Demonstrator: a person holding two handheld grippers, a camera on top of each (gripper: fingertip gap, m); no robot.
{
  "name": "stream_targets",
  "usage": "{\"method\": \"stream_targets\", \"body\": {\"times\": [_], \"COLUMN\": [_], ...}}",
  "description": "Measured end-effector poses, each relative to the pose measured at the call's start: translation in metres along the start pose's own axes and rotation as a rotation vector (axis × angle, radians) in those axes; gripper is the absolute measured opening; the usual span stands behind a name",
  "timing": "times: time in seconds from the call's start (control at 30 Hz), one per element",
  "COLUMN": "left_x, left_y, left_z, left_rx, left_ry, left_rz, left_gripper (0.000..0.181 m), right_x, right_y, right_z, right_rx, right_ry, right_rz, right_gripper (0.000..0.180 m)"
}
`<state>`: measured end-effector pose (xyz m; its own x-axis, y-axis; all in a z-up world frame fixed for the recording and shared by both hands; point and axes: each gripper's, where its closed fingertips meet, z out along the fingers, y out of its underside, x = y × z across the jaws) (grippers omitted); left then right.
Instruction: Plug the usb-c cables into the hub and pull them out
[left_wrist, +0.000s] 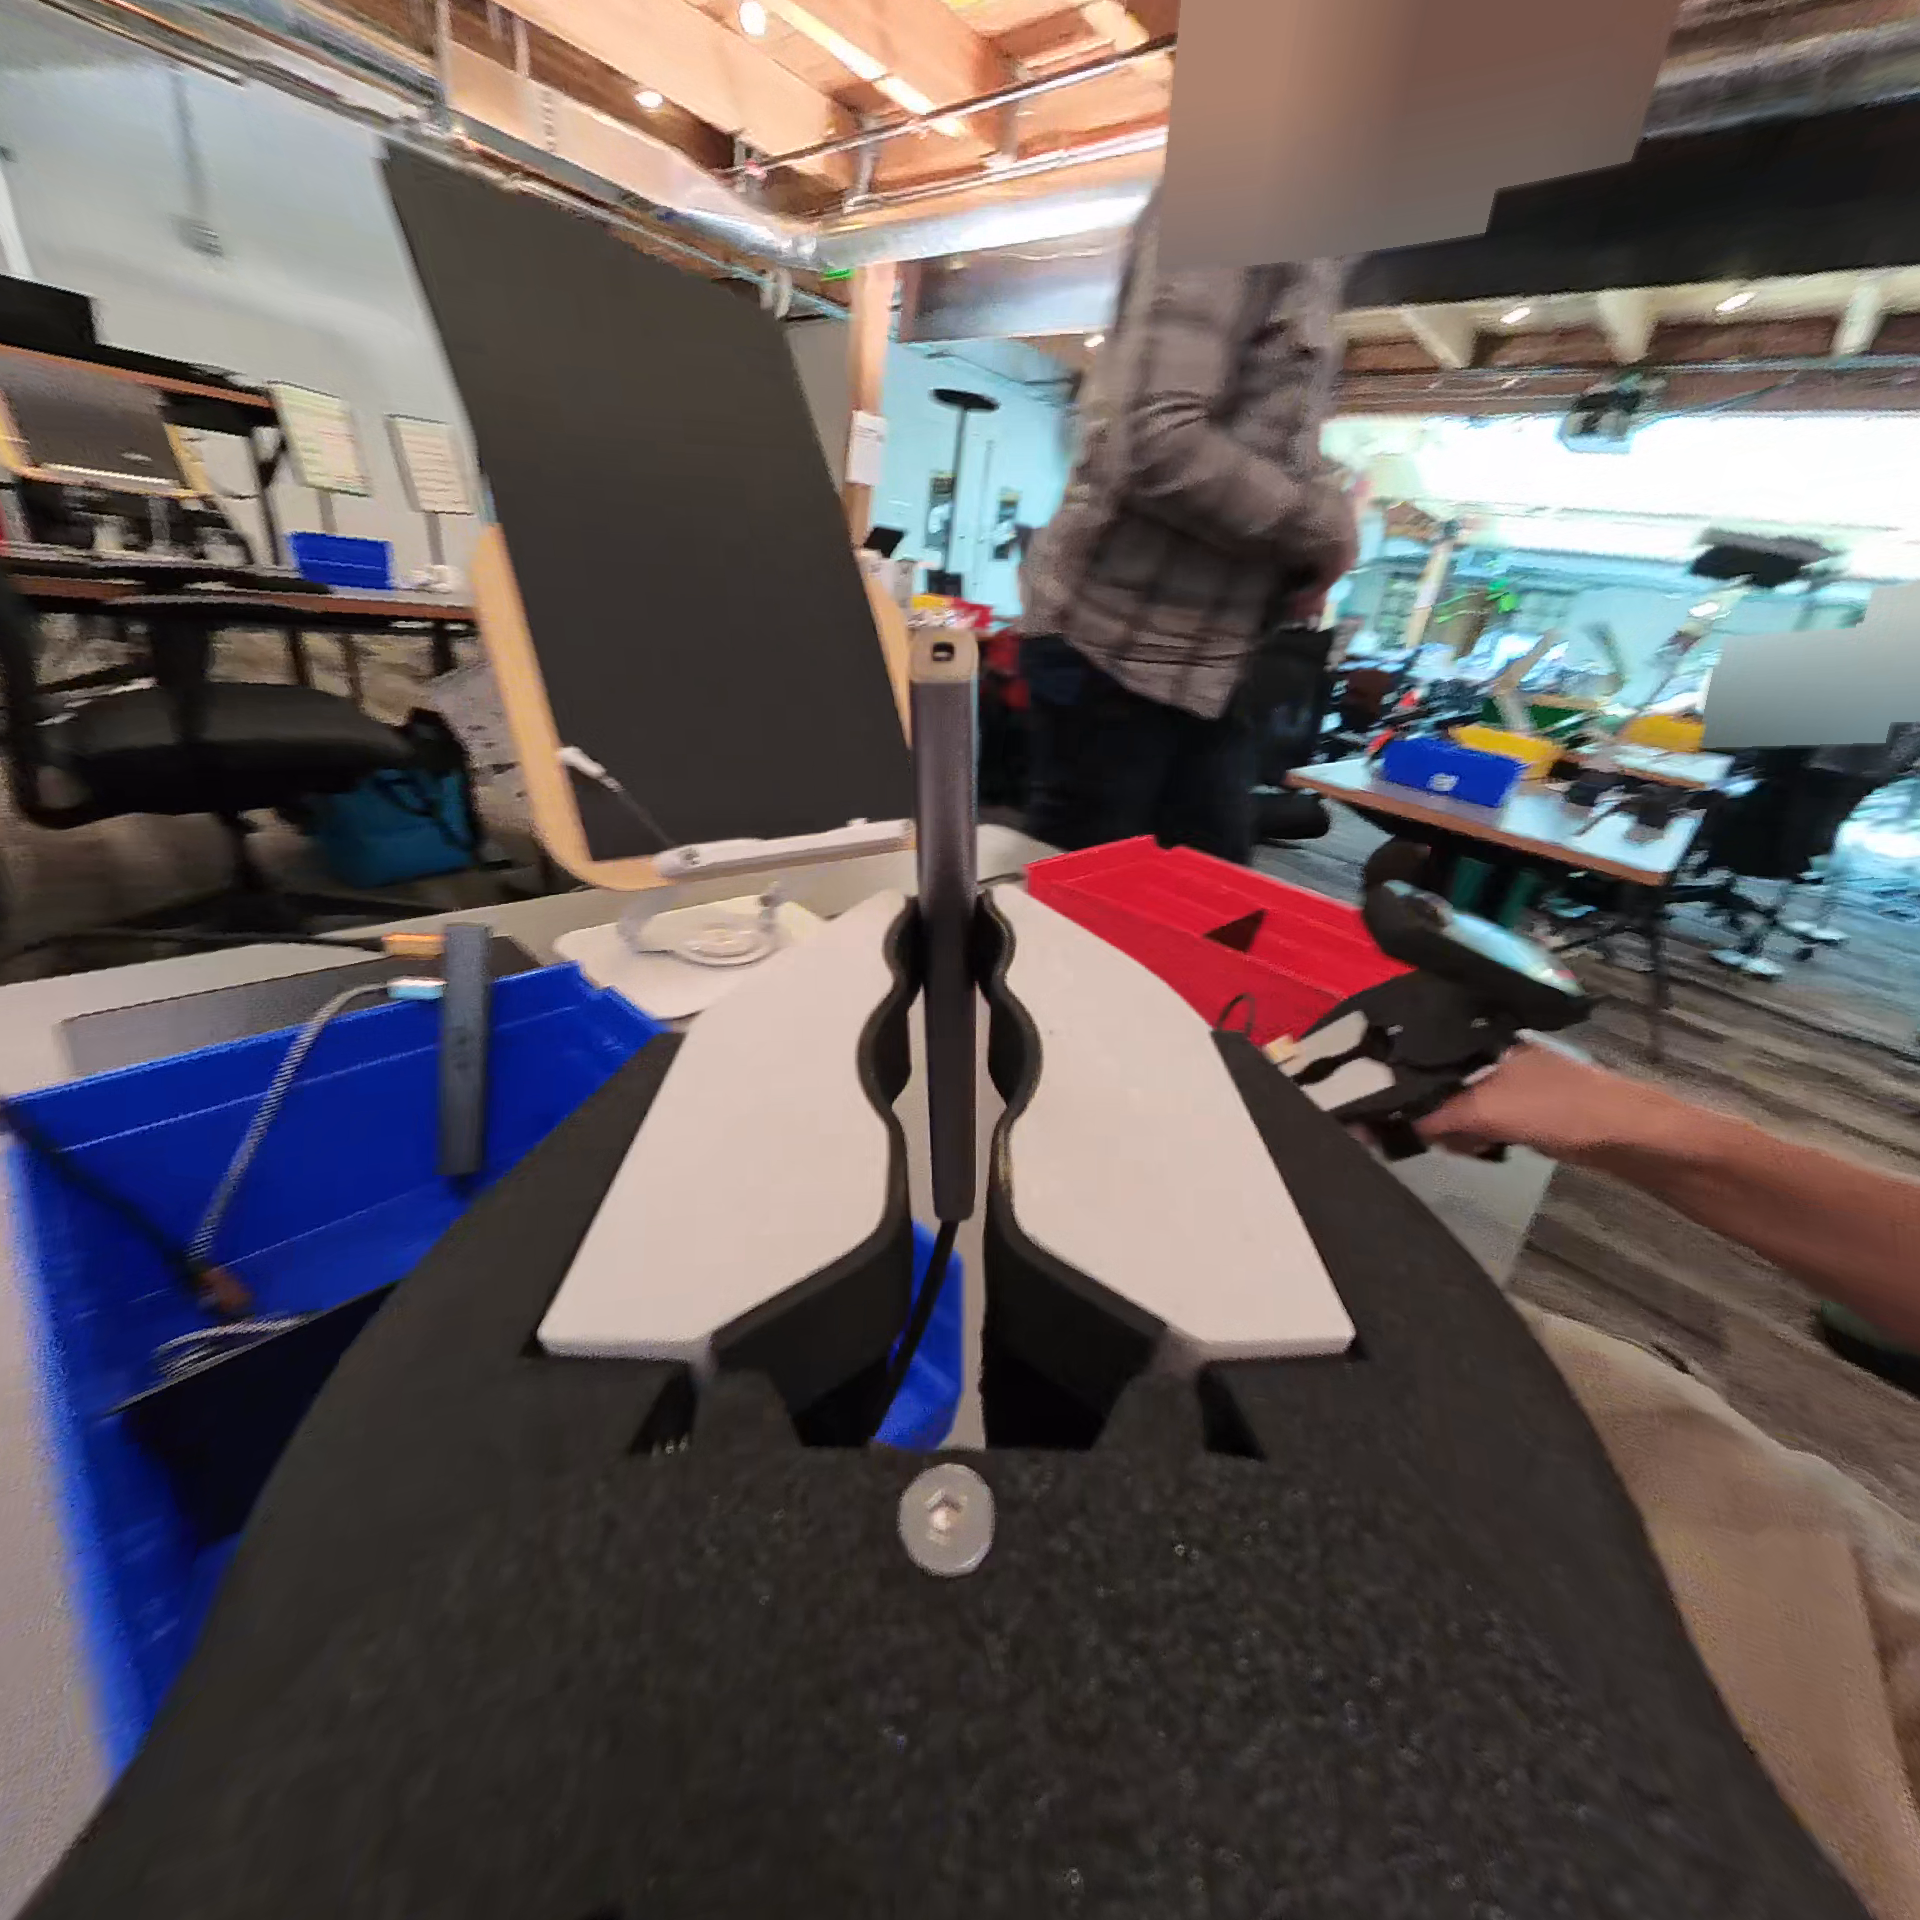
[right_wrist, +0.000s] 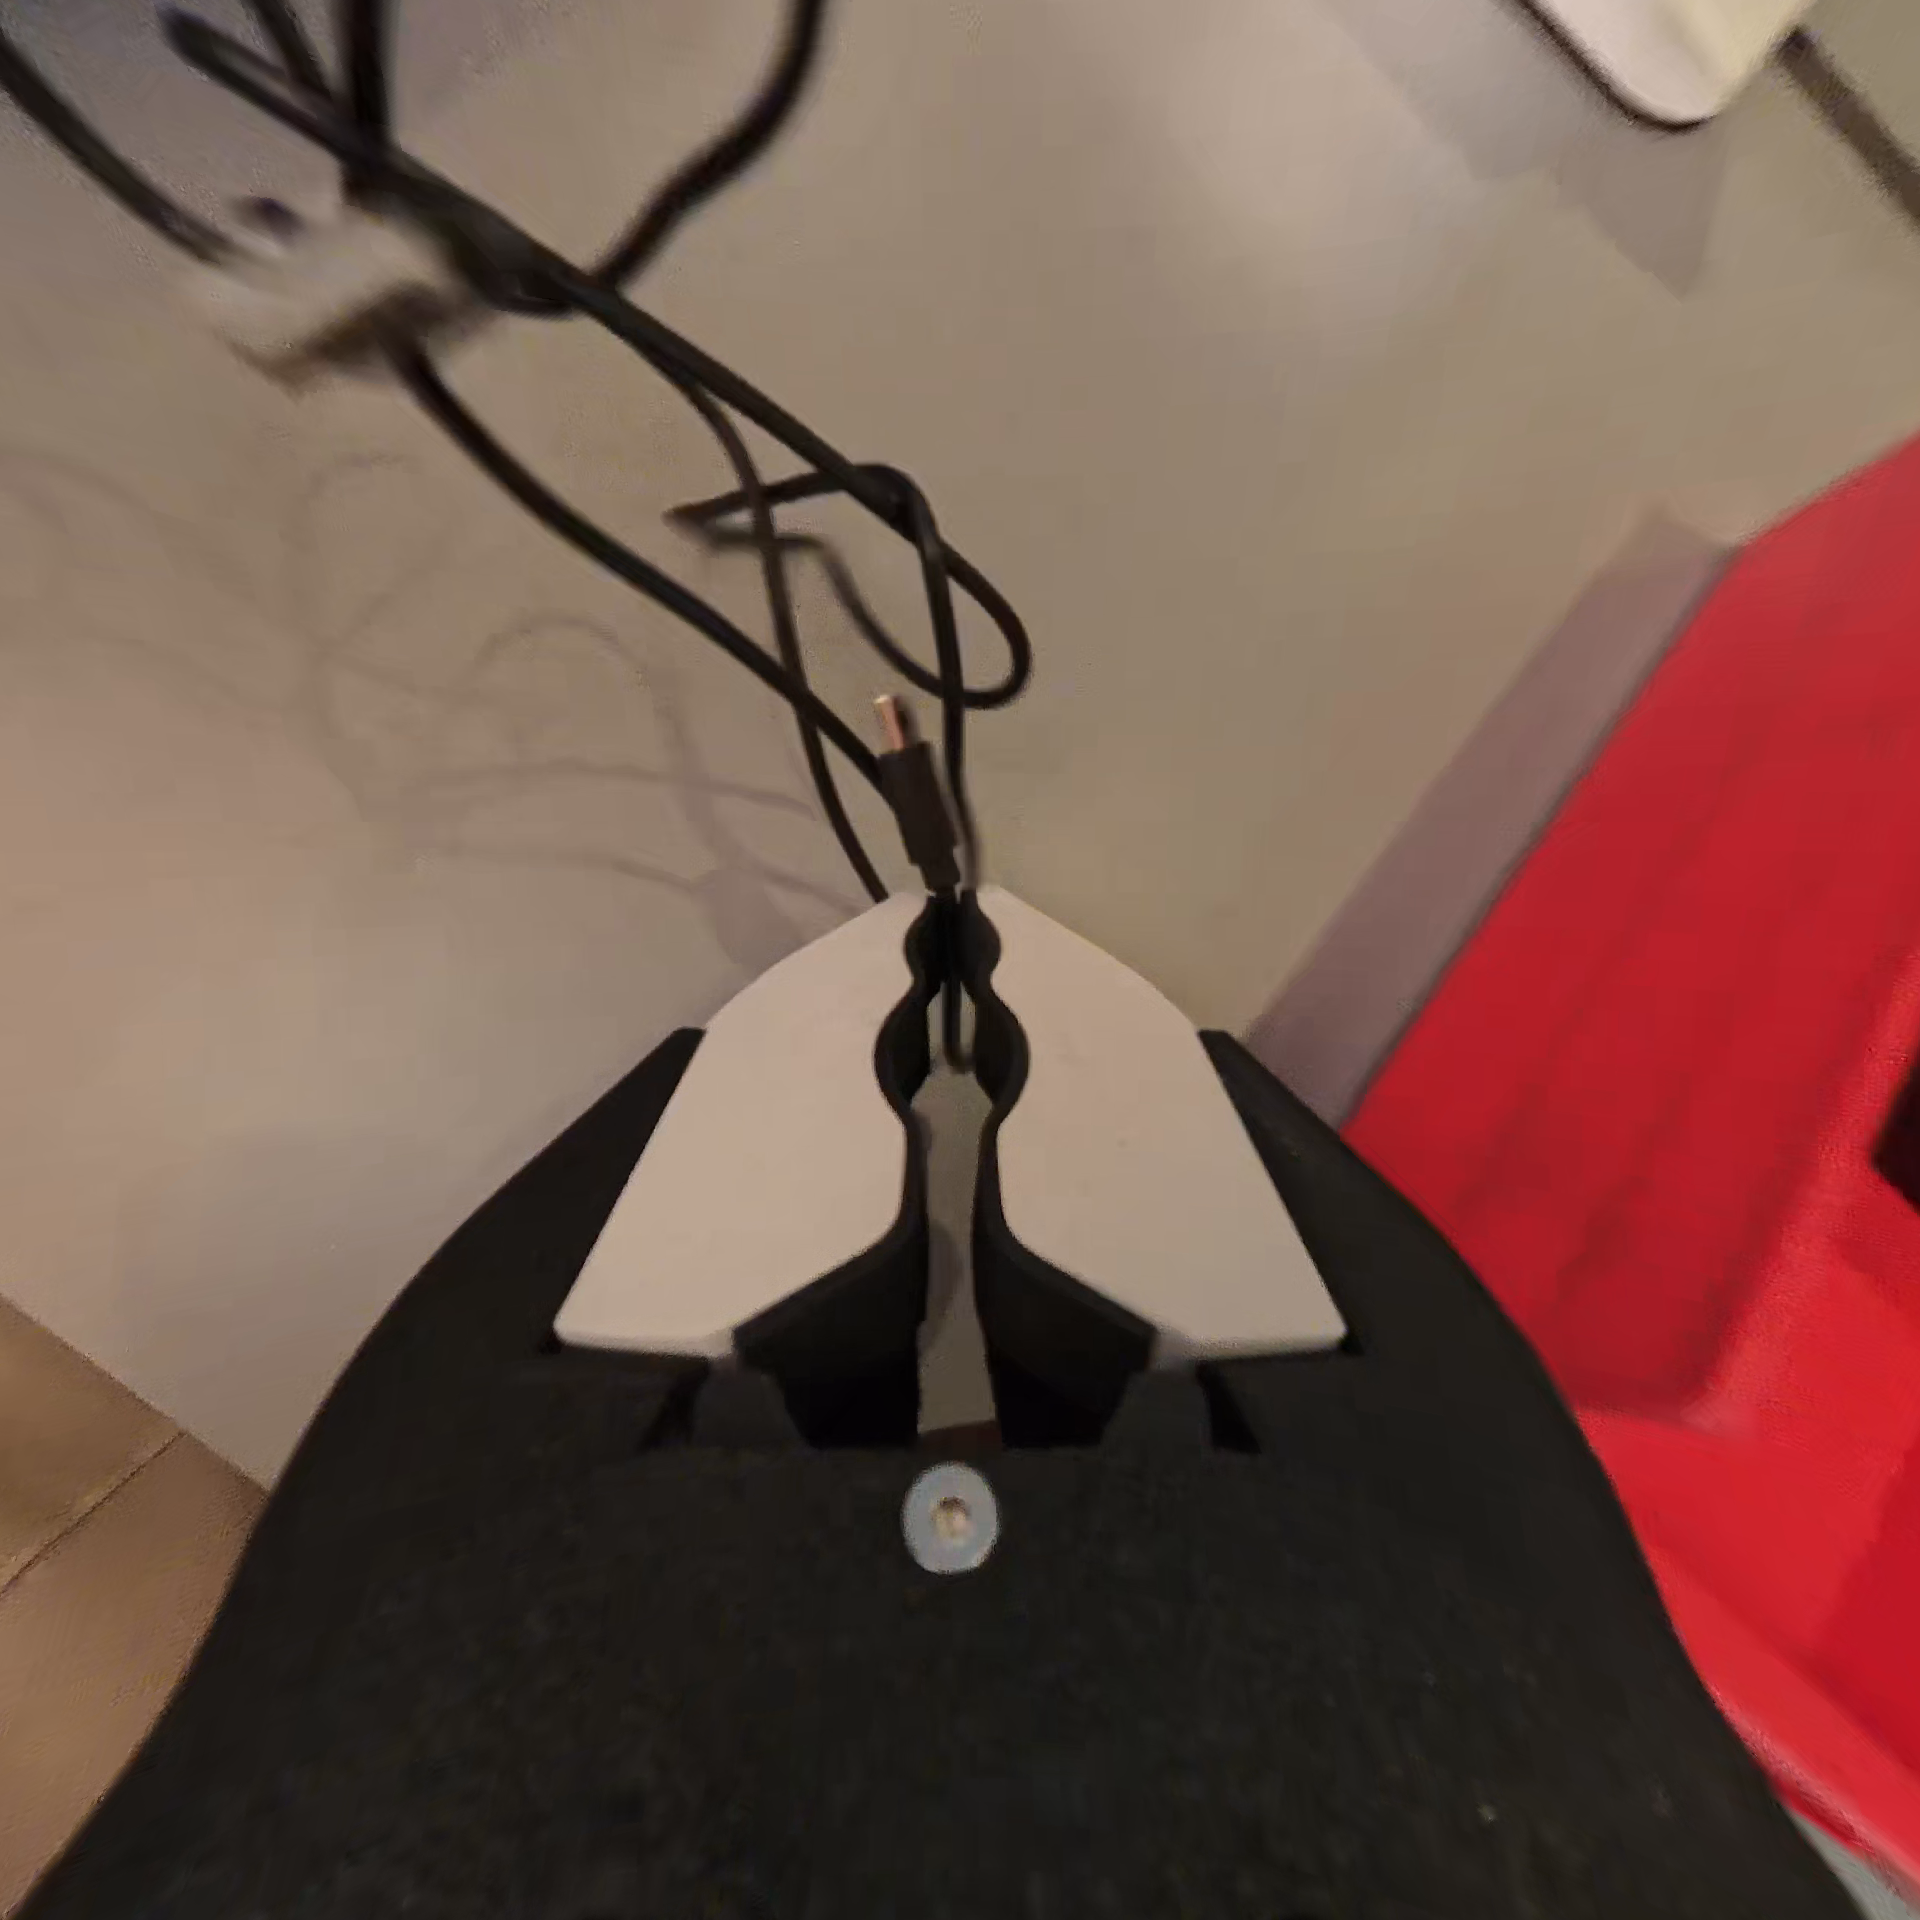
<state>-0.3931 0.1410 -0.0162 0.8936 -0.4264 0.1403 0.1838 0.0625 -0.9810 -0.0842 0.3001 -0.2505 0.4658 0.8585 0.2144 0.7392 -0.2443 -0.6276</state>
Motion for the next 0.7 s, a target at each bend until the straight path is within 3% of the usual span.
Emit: {"method": "stream_targets", "body": {"times": [0.13,0.3,0.37,0.47,0.7], "left_x": [-0.023,-0.074,-0.084,-0.100,-0.094], "left_y": [-0.007,-0.047,-0.048,-0.038,-0.031], "left_z": [-0.015,-0.082,-0.103,-0.115,-0.096], "left_rx": [-0.075,-0.028,-0.015,-0.065,-0.003], "left_ry": [-0.151,-0.404,-0.411,-0.477,-0.372], "left_rz": [0.082,0.107,0.079,0.069,-0.075], "left_gripper": [0.009,0.008,0.008,0.010,0.010], "right_x": [0.012,0.027,0.030,0.050,0.098], "right_y": [0.003,-0.007,-0.024,-0.045,-0.052], "right_z": [-0.009,-0.026,-0.043,-0.076,-0.125], "right_rx": [-0.057,0.016,0.132,0.234,0.336], "right_ry": [0.054,0.108,0.020,0.046,0.178], "right_rz": [-0.013,-0.026,0.066,0.089,0.079], "right_gripper": [0.002,0.002,0.002,0.002,0.002]}}
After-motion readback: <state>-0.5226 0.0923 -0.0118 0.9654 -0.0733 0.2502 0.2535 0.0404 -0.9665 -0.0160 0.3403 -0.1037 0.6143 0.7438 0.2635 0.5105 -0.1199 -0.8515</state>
